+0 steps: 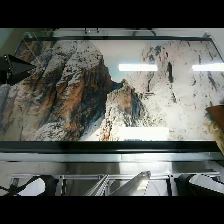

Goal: Fold the shirts.

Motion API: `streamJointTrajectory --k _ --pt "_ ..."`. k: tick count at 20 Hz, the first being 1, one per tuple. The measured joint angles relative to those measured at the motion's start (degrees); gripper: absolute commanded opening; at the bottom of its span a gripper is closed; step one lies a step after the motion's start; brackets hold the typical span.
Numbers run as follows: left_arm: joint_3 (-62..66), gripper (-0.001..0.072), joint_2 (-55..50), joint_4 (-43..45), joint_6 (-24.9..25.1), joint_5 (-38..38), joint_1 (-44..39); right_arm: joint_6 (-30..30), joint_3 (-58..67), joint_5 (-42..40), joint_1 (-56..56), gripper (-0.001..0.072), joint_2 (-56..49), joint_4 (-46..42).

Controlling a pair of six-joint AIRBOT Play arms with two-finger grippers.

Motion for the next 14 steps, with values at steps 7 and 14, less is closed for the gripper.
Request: streamJointTrajectory --k 7,14 --pt "0.00 0.0701 -4.28 -0.13 0.00 -0.76 -0.04 4.09 2.64 22.84 -5.40 0.0016 -3.32 -23.63" --pt "0.00 0.0702 -7.43 -0.59 0.81 -2.82 -1.53 3.61 -0.70 31.15 -5.81 0.0016 -2.51 -36.11"
